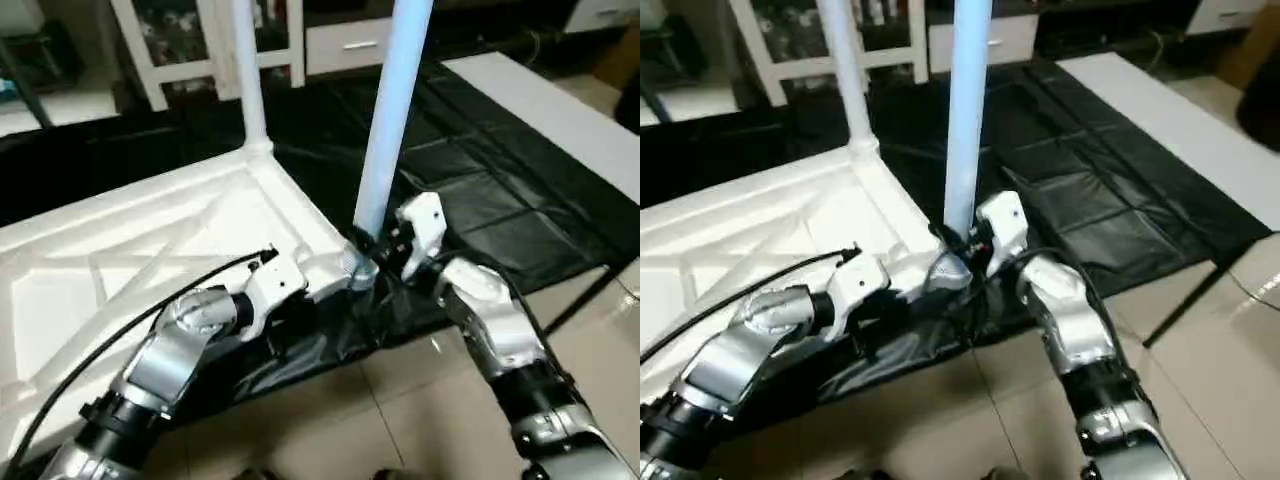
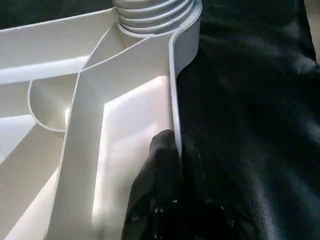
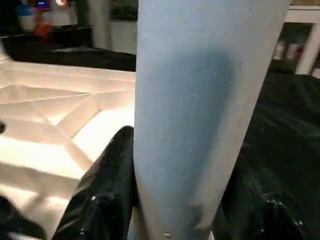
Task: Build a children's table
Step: Insert table leg to table base
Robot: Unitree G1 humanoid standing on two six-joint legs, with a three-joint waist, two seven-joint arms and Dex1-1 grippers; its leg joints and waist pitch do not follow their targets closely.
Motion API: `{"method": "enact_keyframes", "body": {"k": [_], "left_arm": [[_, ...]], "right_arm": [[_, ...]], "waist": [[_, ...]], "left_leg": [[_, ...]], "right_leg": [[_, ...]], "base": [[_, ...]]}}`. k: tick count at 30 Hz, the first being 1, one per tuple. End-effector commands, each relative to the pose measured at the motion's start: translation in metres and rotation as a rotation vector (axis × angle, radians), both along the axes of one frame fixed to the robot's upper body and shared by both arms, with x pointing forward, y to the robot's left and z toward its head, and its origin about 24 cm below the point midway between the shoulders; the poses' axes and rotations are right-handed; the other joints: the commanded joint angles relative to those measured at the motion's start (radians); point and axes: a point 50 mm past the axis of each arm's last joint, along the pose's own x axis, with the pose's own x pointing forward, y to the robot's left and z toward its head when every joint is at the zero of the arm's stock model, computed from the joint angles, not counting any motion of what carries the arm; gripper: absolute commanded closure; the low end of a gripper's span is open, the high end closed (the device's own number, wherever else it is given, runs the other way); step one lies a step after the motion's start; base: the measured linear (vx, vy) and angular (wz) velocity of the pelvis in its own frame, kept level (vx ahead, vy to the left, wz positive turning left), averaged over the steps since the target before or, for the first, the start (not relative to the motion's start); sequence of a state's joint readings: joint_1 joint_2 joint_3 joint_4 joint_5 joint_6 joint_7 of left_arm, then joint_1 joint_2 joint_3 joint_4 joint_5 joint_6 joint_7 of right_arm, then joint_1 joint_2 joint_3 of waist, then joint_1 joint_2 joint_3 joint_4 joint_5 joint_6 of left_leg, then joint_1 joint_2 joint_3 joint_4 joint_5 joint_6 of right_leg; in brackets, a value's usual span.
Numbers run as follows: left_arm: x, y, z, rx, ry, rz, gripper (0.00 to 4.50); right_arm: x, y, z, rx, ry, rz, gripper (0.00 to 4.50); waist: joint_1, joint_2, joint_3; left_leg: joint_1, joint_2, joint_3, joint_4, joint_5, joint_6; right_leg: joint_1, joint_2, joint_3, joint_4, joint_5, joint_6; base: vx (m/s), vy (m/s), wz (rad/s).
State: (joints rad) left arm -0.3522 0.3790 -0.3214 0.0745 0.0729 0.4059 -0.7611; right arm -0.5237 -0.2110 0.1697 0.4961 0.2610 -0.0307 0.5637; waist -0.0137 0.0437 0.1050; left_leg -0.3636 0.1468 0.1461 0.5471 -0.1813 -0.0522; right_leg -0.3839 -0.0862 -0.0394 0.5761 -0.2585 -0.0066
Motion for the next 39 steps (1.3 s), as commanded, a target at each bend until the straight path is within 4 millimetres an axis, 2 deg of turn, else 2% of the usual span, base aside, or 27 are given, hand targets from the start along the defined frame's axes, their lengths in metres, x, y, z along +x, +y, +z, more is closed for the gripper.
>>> {"method": "enact_keyframes", "body": {"k": [1,3,6,7,8,10,11,13,15,19,20,23,30,32,33,36,37,38,39], "left_arm": [[-0.01,-0.012,-0.001,-0.061,0.008,-0.042,4.5],[-0.01,-0.013,-0.001,-0.063,0.0,-0.026,4.5],[-0.003,-0.019,0.001,-0.085,-0.045,0.082,4.5],[-0.002,-0.02,0.002,-0.087,-0.056,0.103,4.5],[-0.001,-0.021,0.002,-0.091,-0.066,0.122,4.5],[0.003,-0.025,0.004,-0.098,-0.096,0.175,4.5],[0.004,-0.027,0.005,-0.099,-0.11,0.193,4.5],[0.006,-0.031,0.007,-0.108,-0.125,0.219,4.5],[0.007,-0.036,0.008,-0.122,-0.131,0.235,4.5],[0.006,-0.048,0.009,-0.125,-0.132,0.219,4.5],[0.006,-0.053,0.008,-0.127,-0.127,0.208,4.5],[0.006,-0.055,0.008,-0.112,-0.134,0.194,4.5],[0.006,-0.049,0.006,-0.092,-0.135,0.193,4.5],[0.006,-0.048,0.005,-0.087,-0.134,0.19,4.5],[0.006,-0.048,0.005,-0.087,-0.133,0.19,4.5],[0.005,-0.048,0.004,-0.085,-0.13,0.184,4.5],[0.005,-0.048,0.004,-0.085,-0.13,0.184,4.5],[0.004,-0.047,0.004,-0.085,-0.128,0.183,4.5],[0.004,-0.047,0.004,-0.085,-0.128,0.182,4.5]], "right_arm": [[-0.004,-0.048,-0.055,-0.148,0.248,-0.283,2.64],[-0.003,-0.046,-0.055,-0.15,0.249,-0.295,2.64],[0.001,-0.043,-0.055,-0.141,0.254,-0.401,2.64],[0.002,-0.043,-0.056,-0.142,0.251,-0.418,2.64],[0.002,-0.042,-0.056,-0.138,0.247,-0.436,2.64],[0.004,-0.042,-0.056,-0.119,0.24,-0.501,2.64],[0.005,-0.043,-0.055,-0.105,0.24,-0.53,2.65],[0.006,-0.043,-0.056,-0.084,0.246,-0.579,2.65],[0.008,-0.043,-0.056,-0.075,0.246,-0.622,2.65],[0.011,-0.041,-0.053,-0.081,0.224,-0.676,2.65],[0.012,-0.039,-0.052,-0.081,0.217,-0.687,2.65],[0.014,-0.035,-0.05,-0.077,0.208,-0.681,2.65],[0.016,-0.027,-0.045,-0.034,0.183,-0.624,2.65],[0.016,-0.023,-0.042,-0.023,0.162,-0.586,2.65],[0.016,-0.023,-0.042,-0.022,0.16,-0.583,2.65],[0.016,-0.02,-0.039,-0.012,0.141,-0.542,2.65],[0.016,-0.02,-0.039,-0.011,0.14,-0.54,2.3],[0.017,-0.019,-0.038,-0.006,0.136,-0.535,2.3],[0.017,-0.019,-0.037,-0.005,0.133,-0.535,1.95]], "waist": [[-0.006,-0.002,-0.026],[-0.01,-0.007,-0.025],[-0.011,-0.011,-0.025],[-0.012,-0.007,-0.024],[-0.012,-0.008,-0.024],[-0.014,-0.006,-0.025],[-0.016,-0.009,-0.024],[-0.014,-0.01,-0.028],[-0.012,-0.011,-0.027],[-0.01,-0.017,-0.033],[-0.009,-0.017,-0.033],[-0.006,-0.019,-0.035],[-0.005,-0.02,-0.038],[-0.005,-0.024,-0.037],[-0.004,-0.022,-0.037],[-0.004,-0.023,-0.038],[-0.003,-0.022,-0.038],[-0.003,-0.022,-0.038],[-0.003,-0.023,-0.039]], "left_leg": [[0.011,0.072,-0.036,-0.096,-0.614,-0.04],[0.012,0.069,-0.03,-0.094,-0.611,-0.031],[0.013,0.069,-0.026,-0.091,-0.599,-0.025],[0.012,0.07,-0.027,-0.093,-0.602,-0.029],[0.013,0.07,-0.027,-0.093,-0.607,-0.029],[0.015,0.07,-0.028,-0.095,-0.621,-0.031],[0.01,0.069,-0.029,-0.097,-0.629,-0.031],[0.016,0.069,-0.026,-0.095,-0.629,-0.029],[0.022,0.066,-0.02,-0.089,-0.626,-0.021],[0.013,0.068,-0.017,-0.091,-0.582,-0.014],[0.012,0.069,-0.013,-0.089,-0.557,-0.008],[0.008,0.069,-0.006,-0.086,-0.509,0.005],[0.01,0.07,0.0,-0.082,-0.474,0.014],[0.01,0.07,0.001,-0.081,-0.472,0.018],[0.012,0.07,0.001,-0.08,-0.48,0.017],[0.011,0.07,0.001,-0.08,-0.478,0.016],[0.012,0.071,0.002,-0.079,-0.479,0.016],[0.011,0.071,0.001,-0.079,-0.477,0.016],[0.01,0.071,0.001,-0.08,-0.47,0.016]], "right_leg": [[-0.004,-0.056,0.04,-0.092,-0.436,-0.109],[-0.007,-0.056,0.04,-0.093,-0.436,-0.113],[-0.01,-0.062,0.039,-0.1,-0.494,-0.098],[-0.01,-0.061,0.037,-0.101,-0.491,-0.095],[-0.01,-0.06,0.036,-0.102,-0.493,-0.091],[-0.01,-0.059,0.033,-0.103,-0.474,-0.088],[-0.006,-0.058,0.029,-0.103,-0.465,-0.085],[-0.009,-0.057,0.03,-0.105,-0.443,-0.083],[-0.016,-0.057,0.029,-0.111,-0.432,-0.088],[-0.008,-0.057,0.032,-0.102,-0.363,-0.095],[-0.01,-0.058,0.035,-0.101,-0.335,-0.107],[-0.004,-0.059,0.036,-0.096,-0.306,-0.119],[-0.003,-0.057,0.036,-0.093,-0.281,-0.133],[-0.003,-0.056,0.036,-0.094,-0.298,-0.132],[-0.006,-0.057,0.036,-0.097,-0.324,-0.128],[-0.006,-0.056,0.035,-0.096,-0.326,-0.125],[-0.006,-0.056,0.035,-0.097,-0.327,-0.126],[-0.005,-0.056,0.034,-0.096,-0.322,-0.127],[-0.004,-0.055,0.034,-0.094,-0.311,-0.13]], "base": [[0.0,0.0,0.0],[0.0,0.0,0.0],[0.0,0.0,0.0],[0.0,0.0,0.0],[0.0,0.0,0.0],[0.0,0.0,0.0],[0.0,0.0,0.0],[0.0,0.0,0.0],[0.0,0.0,0.0],[0.0,0.0,0.0],[0.0,0.0,0.0],[0.0,0.0,0.0],[0.0,0.0,0.0],[0.0,0.0,0.0],[0.0,0.0,0.0],[0.0,0.0,0.0],[0.0,0.0,0.0],[0.0,0.0,0.0],[0.0,0.0,0.0]]}}
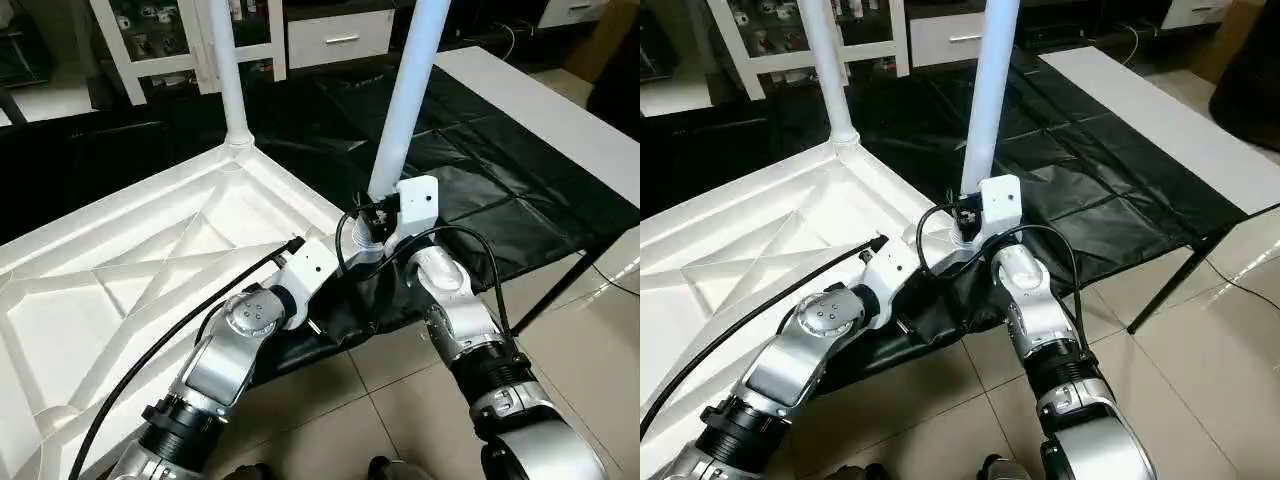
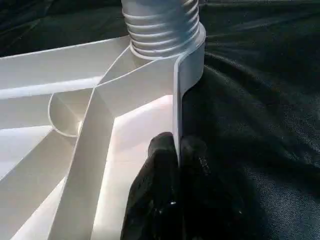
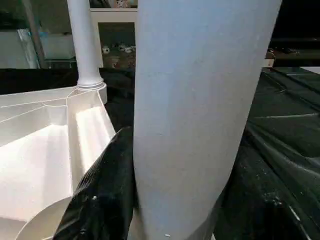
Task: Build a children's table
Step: Insert table leg to table base
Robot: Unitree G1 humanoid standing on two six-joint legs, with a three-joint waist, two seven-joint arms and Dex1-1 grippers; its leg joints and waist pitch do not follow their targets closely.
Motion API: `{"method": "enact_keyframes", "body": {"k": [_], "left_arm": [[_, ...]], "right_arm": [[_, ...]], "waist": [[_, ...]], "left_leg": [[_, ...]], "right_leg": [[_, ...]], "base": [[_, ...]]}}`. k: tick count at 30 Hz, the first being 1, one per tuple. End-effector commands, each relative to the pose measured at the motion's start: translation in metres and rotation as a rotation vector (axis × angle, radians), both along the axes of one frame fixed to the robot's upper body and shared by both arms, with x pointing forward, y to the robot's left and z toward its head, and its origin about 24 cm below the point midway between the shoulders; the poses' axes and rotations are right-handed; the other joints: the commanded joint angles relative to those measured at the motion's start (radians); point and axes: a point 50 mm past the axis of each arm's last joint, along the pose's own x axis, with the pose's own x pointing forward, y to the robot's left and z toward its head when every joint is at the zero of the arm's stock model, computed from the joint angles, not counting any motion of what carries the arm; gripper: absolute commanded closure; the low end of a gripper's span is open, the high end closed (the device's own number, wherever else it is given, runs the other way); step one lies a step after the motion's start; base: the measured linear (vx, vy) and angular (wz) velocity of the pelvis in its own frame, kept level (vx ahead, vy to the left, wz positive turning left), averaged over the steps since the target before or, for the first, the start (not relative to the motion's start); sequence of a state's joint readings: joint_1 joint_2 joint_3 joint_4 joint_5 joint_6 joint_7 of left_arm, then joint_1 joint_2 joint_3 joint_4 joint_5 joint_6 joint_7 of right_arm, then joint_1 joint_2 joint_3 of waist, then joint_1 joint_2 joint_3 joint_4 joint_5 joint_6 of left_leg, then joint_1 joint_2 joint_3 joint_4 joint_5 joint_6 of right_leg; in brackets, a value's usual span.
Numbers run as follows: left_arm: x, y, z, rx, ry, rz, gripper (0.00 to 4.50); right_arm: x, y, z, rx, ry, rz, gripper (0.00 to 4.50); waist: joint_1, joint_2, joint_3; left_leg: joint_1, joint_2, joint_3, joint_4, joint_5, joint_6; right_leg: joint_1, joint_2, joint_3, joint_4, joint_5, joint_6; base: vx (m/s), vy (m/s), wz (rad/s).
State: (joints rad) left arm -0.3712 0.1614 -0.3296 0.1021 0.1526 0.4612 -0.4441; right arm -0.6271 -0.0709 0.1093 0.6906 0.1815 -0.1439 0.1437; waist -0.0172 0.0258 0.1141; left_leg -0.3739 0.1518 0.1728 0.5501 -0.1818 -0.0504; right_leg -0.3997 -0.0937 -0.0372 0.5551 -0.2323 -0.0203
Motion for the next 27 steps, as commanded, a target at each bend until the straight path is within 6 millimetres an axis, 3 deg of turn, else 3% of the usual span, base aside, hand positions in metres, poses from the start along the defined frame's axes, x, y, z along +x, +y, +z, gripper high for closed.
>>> {"method": "enact_keyframes", "body": {"k": [1,4,6,10,12,17,22,23,25,27], "left_arm": [[-0.005,-0.004,0.003,-0.01,-0.016,-0.052,4.5],[-0.006,-0.004,0.003,-0.01,-0.016,-0.053,4.5],[-0.006,-0.004,0.003,-0.01,-0.014,-0.054,4.5],[-0.006,-0.003,0.002,-0.007,-0.013,-0.056,4.5],[-0.007,-0.002,0.002,-0.005,-0.012,-0.057,4.5],[-0.007,0.0,0.002,0.0,-0.007,-0.061,4.5],[-0.006,0.002,0.002,0.003,-0.005,-0.065,4.5],[-0.006,0.003,0.002,0.005,-0.005,-0.066,4.5],[-0.005,0.004,0.002,0.008,-0.005,-0.068,4.5],[-0.004,0.006,0.002,0.016,-0.008,-0.075,4.5]], "right_arm": [[-0.006,-0.032,-0.036,-0.035,0.167,-0.116,1.93],[-0.005,-0.031,-0.034,-0.036,0.157,-0.104,1.83],[-0.005,-0.03,-0.033,-0.035,0.149,-0.091,1.53],[-0.004,-0.028,-0.027,-0.039,0.121,-0.058,1.17],[-0.003,-0.027,-0.026,-0.039,0.114,-0.052,1.0],[-0.004,-0.022,-0.019,-0.035,0.083,0.023,0.68],[-0.007,-0.018,-0.014,-0.025,0.057,0.113,0.19],[-0.01,-0.017,-0.012,-0.025,0.042,0.158,0.08],[-0.012,-0.017,-0.01,-0.027,0.031,0.185,0.08],[-0.016,-0.018,-0.007,-0.026,0.012,0.233,0.08]], "waist": [[0.001,-0.005,-0.048],[0.01,-0.005,-0.056],[0.017,-0.006,-0.059],[0.024,-0.007,-0.061],[0.025,-0.007,-0.064],[0.027,-0.008,-0.067],[0.027,-0.008,-0.073],[0.028,-0.009,-0.077],[0.027,-0.008,-0.079],[0.027,-0.005,-0.077]], "left_leg": [[0.02,0.066,-0.025,-0.083,-0.466,0.014],[0.024,0.068,-0.016,-0.076,-0.411,0.03],[0.022,0.07,-0.011,-0.075,-0.379,0.042],[0.021,0.071,0.0,-0.068,-0.354,0.05],[0.018,0.074,0.008,-0.066,-0.323,0.05],[0.01,0.074,0.011,-0.061,-0.266,0.053],[0.003,0.074,0.012,-0.05,-0.2,0.088],[-0.001,0.072,0.012,-0.046,-0.174,0.099],[-0.002,0.072,0.012,-0.042,-0.121,0.123],[-0.002,0.073,0.013,-0.041,-0.127,0.139]], "right_leg": [[0.012,-0.048,0.032,-0.072,-0.332,-0.118],[0.013,-0.047,0.037,-0.068,-0.261,-0.145],[0.013,-0.045,0.038,-0.065,-0.238,-0.156],[0.006,-0.045,0.038,-0.067,-0.272,-0.15],[0.006,-0.043,0.036,-0.065,-0.27,-0.15],[0.013,-0.041,0.033,-0.056,-0.222,-0.158],[0.019,-0.042,0.034,-0.042,-0.142,-0.187],[0.026,-0.041,0.032,-0.037,-0.108,-0.197],[0.028,-0.038,0.03,-0.029,-0.039,-0.217],[0.027,-0.038,0.029,-0.029,-0.027,-0.23]], "base": [[0.0,0.0,0.0],[0.0,0.0,0.0],[0.0,0.0,0.0],[0.0,0.0,0.0],[0.0,0.0,0.0],[0.0,0.0,0.0],[0.0,0.0,0.0],[0.0,0.0,0.0],[0.0,0.0,0.0],[0.0,0.0,0.0]]}}
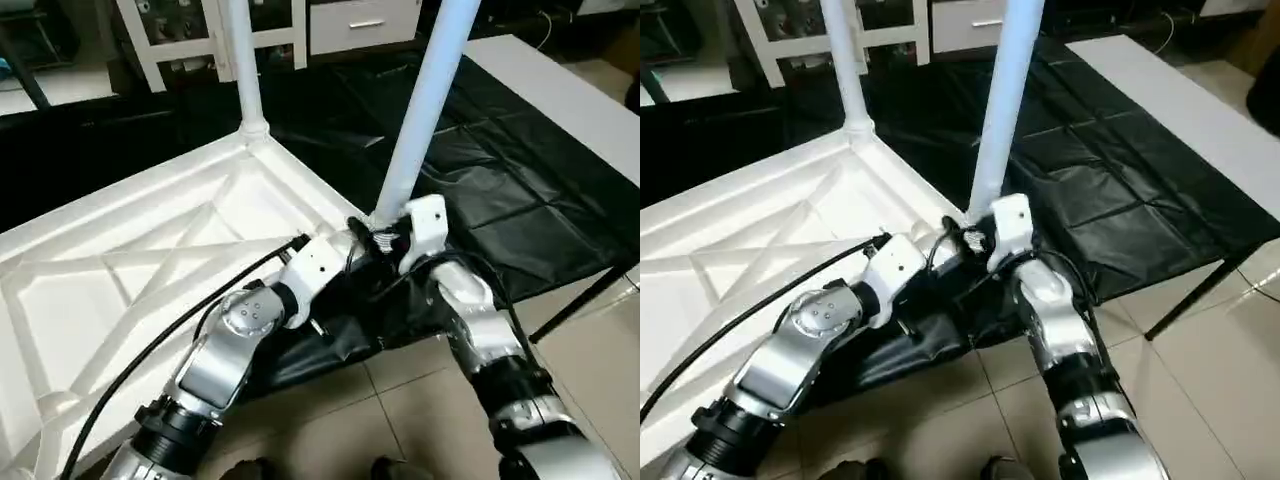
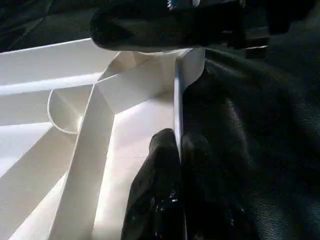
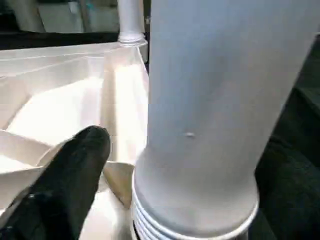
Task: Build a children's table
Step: Insert table leg to table base
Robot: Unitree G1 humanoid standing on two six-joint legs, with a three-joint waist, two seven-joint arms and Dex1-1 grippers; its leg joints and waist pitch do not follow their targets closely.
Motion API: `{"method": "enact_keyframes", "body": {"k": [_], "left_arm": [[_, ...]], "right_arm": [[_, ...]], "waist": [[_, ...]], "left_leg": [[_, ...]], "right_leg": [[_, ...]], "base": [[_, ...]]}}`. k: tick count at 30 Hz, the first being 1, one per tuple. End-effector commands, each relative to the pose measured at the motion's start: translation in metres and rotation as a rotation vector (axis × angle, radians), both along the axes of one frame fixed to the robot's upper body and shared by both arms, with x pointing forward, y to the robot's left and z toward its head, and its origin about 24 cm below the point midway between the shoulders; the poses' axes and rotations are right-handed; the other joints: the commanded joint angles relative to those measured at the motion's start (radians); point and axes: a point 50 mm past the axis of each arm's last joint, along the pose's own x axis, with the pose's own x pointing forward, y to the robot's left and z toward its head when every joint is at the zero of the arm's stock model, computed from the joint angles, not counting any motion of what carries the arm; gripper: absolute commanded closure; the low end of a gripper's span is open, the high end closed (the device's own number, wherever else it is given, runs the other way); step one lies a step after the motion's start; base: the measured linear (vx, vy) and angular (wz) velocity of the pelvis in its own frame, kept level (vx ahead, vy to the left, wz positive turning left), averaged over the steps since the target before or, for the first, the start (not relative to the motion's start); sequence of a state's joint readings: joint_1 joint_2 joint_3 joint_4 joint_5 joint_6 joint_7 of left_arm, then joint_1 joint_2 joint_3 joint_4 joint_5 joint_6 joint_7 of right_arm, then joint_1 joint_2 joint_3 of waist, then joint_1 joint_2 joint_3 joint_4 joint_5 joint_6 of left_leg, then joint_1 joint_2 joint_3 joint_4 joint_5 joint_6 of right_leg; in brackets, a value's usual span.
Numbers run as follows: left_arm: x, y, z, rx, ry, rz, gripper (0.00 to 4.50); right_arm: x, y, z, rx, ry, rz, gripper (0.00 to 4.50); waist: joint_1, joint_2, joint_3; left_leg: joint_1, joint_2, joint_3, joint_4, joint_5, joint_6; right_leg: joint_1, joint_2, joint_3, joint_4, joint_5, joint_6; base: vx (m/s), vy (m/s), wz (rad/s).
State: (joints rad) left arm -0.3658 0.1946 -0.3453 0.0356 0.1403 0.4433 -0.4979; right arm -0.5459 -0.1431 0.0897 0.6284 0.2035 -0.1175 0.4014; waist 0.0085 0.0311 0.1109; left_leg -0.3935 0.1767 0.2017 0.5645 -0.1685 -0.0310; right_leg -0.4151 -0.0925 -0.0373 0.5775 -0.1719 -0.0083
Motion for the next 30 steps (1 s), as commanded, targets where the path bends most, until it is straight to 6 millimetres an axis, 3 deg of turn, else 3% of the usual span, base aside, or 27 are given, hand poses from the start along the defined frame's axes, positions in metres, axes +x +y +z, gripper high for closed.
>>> {"method": "enact_keyframes", "body": {"k": [1,4,9,11,16,17,18,21,23,30], "left_arm": [[0.001,0.008,-0.01,0.031,0.028,-0.005,4.5],[0.003,0.011,-0.009,0.046,0.018,-0.026,4.5],[0.008,0.019,-0.009,0.085,-0.007,-0.067,4.5],[0.011,0.024,-0.009,0.099,-0.021,-0.076,4.5],[0.021,0.038,-0.009,0.139,-0.052,-0.067,4.5],[0.027,0.046,-0.008,0.151,-0.073,-0.045,4.5],[0.031,0.049,-0.007,0.151,-0.082,-0.033,4.5],[0.038,0.055,-0.002,0.146,-0.1,-0.021,4.5],[0.039,0.056,-0.002,0.145,-0.103,-0.019,4.03],[0.041,0.065,0.002,0.112,-0.09,-0.036,3.44]], "right_arm": [[-0.004,0.001,0.007,0.006,-0.033,0.066,0.08],[-0.007,-0.003,0.012,0.015,-0.06,0.088,0.08],[-0.011,-0.011,0.02,0.019,-0.109,0.088,0.08],[-0.014,-0.015,0.022,0.024,-0.112,0.09,0.08],[-0.024,-0.023,0.021,0.023,-0.103,0.097,0.08],[-0.029,-0.027,0.018,0.02,-0.091,0.093,0.08],[-0.031,-0.029,0.016,0.018,-0.085,0.089,0.08],[-0.034,-0.033,0.014,0.015,-0.073,0.071,0.08],[-0.035,-0.033,0.014,0.015,-0.071,0.069,0.0],[-0.047,-0.037,0.011,0.014,-0.051,0.073,0.0]], "waist": [[0.001,-0.011,-0.073],[-0.001,-0.012,-0.07],[0.0,-0.012,-0.07],[0.002,-0.01,-0.07],[0.001,-0.008,-0.073],[0.0,0.001,-0.071],[0.0,-0.003,-0.073],[-0.002,-0.005,-0.075],[-0.005,-0.006,-0.076],[0.0,-0.004,-0.078]], "left_leg": [[0.018,0.048,-0.017,-0.057,-0.16,0.117],[0.021,0.047,-0.017,-0.059,-0.208,0.1],[0.022,0.048,-0.018,-0.061,-0.22,0.08],[0.028,0.048,-0.017,-0.061,-0.221,0.078],[0.022,0.046,-0.02,-0.061,-0.206,0.075],[0.02,0.045,-0.021,-0.062,-0.203,0.076],[0.026,0.045,-0.019,-0.06,-0.216,0.073],[0.02,0.043,-0.02,-0.059,-0.205,0.074],[0.016,0.044,-0.022,-0.058,-0.189,0.079],[0.022,0.046,-0.019,-0.052,-0.152,0.107]], "right_leg": [[0.043,-0.039,0.029,-0.053,-0.113,-0.239],[0.04,-0.04,0.03,-0.062,-0.19,-0.221],[0.036,-0.04,0.031,-0.065,-0.233,-0.202],[0.032,-0.037,0.032,-0.067,-0.229,-0.194],[0.039,-0.037,0.031,-0.058,-0.178,-0.204],[0.04,-0.038,0.029,-0.059,-0.176,-0.205],[0.037,-0.036,0.031,-0.062,-0.178,-0.202],[0.043,-0.038,0.03,-0.057,-0.155,-0.213],[0.046,-0.04,0.029,-0.053,-0.135,-0.22],[0.044,-0.04,0.029,-0.048,-0.085,-0.247]], "base": [[0.0,0.0,0.0],[0.0,0.0,0.0],[0.0,0.0,0.0],[0.0,0.0,0.0],[0.0,0.0,0.0],[0.0,0.0,0.0],[0.0,0.0,0.0],[0.0,0.0,0.0],[0.0,0.0,0.0],[0.0,0.0,0.0]]}}
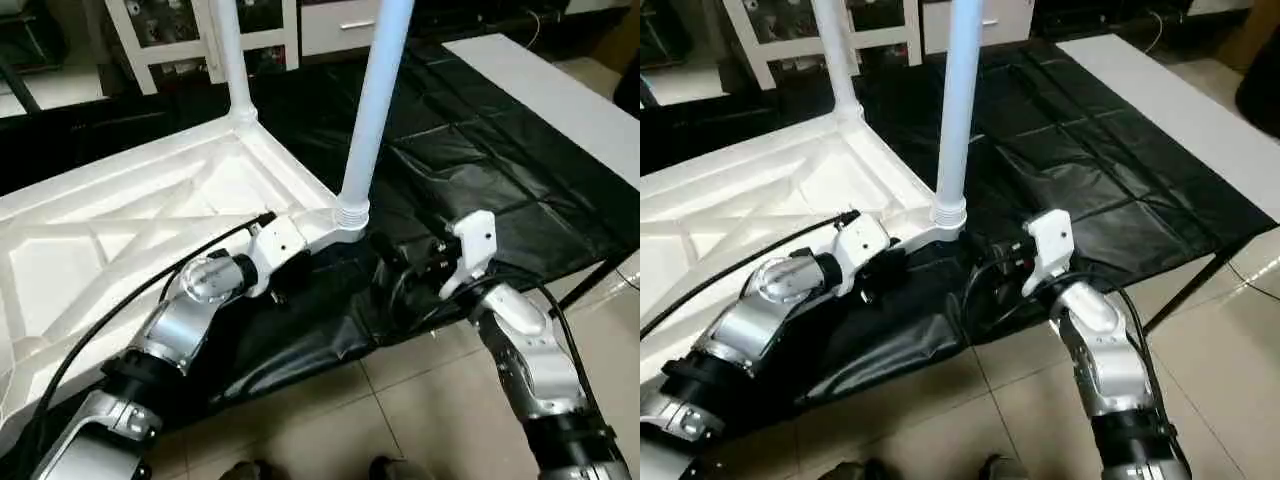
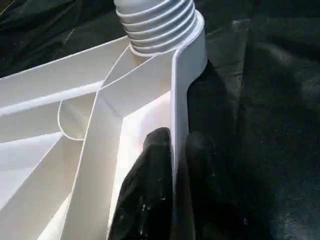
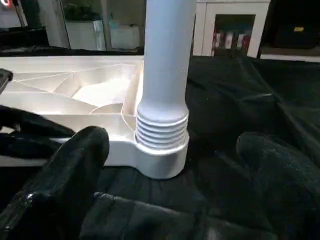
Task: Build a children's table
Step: Insert table leg to table base
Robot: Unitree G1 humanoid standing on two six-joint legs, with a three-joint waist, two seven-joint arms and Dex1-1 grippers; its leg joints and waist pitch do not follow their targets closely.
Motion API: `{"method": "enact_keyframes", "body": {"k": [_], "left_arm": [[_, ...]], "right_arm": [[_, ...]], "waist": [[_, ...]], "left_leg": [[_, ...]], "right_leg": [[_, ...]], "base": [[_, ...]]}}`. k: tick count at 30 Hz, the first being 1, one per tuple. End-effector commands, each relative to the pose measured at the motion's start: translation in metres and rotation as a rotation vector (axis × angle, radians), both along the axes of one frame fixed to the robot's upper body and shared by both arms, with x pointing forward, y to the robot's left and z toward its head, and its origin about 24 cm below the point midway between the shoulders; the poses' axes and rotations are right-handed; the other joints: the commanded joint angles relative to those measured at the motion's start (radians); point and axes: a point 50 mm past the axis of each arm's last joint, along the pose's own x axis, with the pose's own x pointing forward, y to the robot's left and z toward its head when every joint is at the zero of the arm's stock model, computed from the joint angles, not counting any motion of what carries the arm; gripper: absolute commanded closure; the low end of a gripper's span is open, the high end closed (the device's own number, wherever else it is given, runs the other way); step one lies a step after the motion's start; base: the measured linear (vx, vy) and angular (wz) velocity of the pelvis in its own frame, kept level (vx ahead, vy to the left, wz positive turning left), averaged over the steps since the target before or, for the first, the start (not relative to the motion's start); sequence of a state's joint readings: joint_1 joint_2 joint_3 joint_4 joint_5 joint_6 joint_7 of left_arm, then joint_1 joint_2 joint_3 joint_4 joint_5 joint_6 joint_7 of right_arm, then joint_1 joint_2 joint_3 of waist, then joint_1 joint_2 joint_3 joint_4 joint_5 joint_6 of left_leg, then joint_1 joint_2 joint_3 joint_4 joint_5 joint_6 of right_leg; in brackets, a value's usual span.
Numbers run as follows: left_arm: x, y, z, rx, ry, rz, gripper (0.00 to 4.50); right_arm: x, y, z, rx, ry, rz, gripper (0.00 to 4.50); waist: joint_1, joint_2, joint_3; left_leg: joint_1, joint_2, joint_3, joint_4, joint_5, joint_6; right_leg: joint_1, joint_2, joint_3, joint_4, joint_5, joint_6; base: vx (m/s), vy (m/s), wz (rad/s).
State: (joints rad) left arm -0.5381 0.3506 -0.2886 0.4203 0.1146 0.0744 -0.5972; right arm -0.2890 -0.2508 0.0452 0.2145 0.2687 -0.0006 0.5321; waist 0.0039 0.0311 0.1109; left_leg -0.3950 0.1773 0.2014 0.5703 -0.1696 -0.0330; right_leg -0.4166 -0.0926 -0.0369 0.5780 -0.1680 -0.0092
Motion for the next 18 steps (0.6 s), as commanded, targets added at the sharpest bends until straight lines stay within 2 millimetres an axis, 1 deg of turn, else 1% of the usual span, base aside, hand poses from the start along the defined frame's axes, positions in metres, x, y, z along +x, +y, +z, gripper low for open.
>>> {"method": "enact_keyframes", "body": {"k": [1,3,4,6,7,8,9,14,16,18], "left_arm": [[-0.001,0.013,-0.001,-0.005,0.019,0.018,3.35],[-0.005,0.012,0.0,-0.041,0.043,-0.014,3.1],[-0.009,0.01,0.001,-0.063,0.061,-0.037,3.1],[-0.012,0.009,0.0,-0.084,0.084,-0.053,2.98],[-0.014,0.007,0.0,-0.084,0.094,-0.07,2.89],[-0.017,0.006,-0.001,-0.084,0.102,-0.085,2.7],[-0.018,0.005,-0.002,-0.084,0.105,-0.091,2.7],[-0.022,0.001,-0.004,-0.086,0.117,-0.091,2.7],[-0.022,0.001,-0.004,-0.085,0.117,-0.089,2.7],[-0.022,0.001,-0.004,-0.085,0.117,-0.089,2.7]], "right_arm": [[-0.004,-0.003,0.001,0.004,0.002,0.001,0.0],[-0.005,-0.003,0.001,0.003,0.006,0.0,0.0],[-0.005,-0.004,0.001,0.003,0.009,0.0,0.0],[-0.006,-0.004,0.001,0.002,0.01,0.002,0.0],[-0.006,-0.004,0.001,-0.002,0.012,0.008,0.0],[-0.007,-0.003,0.001,-0.01,0.013,0.018,0.0],[-0.008,-0.003,0.002,-0.012,0.013,0.022,0.0],[-0.01,-0.003,0.002,-0.013,0.019,0.032,0.0],[-0.01,-0.003,0.002,-0.013,0.019,0.032,0.0],[-0.01,-0.003,0.002,-0.013,0.019,0.032,0.0]], "waist": [[0.006,-0.004,-0.078],[0.004,-0.005,-0.078],[0.004,-0.004,-0.078],[0.004,-0.002,-0.077],[0.005,-0.002,-0.076],[0.006,-0.001,-0.076],[0.008,0.0,-0.077],[0.012,0.001,-0.077],[0.014,0.001,-0.078],[0.014,0.0,-0.077]], "left_leg": [[0.024,0.045,-0.018,-0.058,-0.15,0.11],[0.021,0.045,-0.019,-0.058,-0.148,0.111],[0.021,0.045,-0.019,-0.059,-0.15,0.11],[0.027,0.048,-0.017,-0.059,-0.161,0.107],[0.027,0.047,-0.017,-0.059,-0.162,0.107],[0.027,0.047,-0.017,-0.06,-0.165,0.106],[0.03,0.049,-0.017,-0.059,-0.16,0.106],[0.029,0.048,-0.017,-0.058,-0.15,0.103],[0.029,0.047,-0.017,-0.057,-0.151,0.104],[0.029,0.047,-0.017,-0.058,-0.163,0.099]], "right_leg": [[0.046,-0.04,0.029,-0.049,-0.085,-0.246],[0.049,-0.04,0.028,-0.045,-0.074,-0.256],[0.049,-0.04,0.028,-0.045,-0.077,-0.257],[0.044,-0.039,0.029,-0.046,-0.081,-0.264],[0.044,-0.039,0.029,-0.046,-0.082,-0.264],[0.045,-0.039,0.029,-0.047,-0.085,-0.261],[0.044,-0.038,0.029,-0.045,-0.075,-0.259],[0.046,-0.038,0.03,-0.042,-0.046,-0.261],[0.047,-0.038,0.03,-0.042,-0.047,-0.259],[0.046,-0.039,0.03,-0.044,-0.068,-0.254]], "base": [[0.0,0.0,0.0],[0.0,0.0,0.0],[0.0,0.0,0.0],[0.0,0.0,0.0],[0.0,0.0,0.0],[0.0,0.0,0.0],[0.0,0.0,0.0],[0.0,0.0,0.0],[0.0,0.0,0.0],[0.0,0.0,0.0]]}}
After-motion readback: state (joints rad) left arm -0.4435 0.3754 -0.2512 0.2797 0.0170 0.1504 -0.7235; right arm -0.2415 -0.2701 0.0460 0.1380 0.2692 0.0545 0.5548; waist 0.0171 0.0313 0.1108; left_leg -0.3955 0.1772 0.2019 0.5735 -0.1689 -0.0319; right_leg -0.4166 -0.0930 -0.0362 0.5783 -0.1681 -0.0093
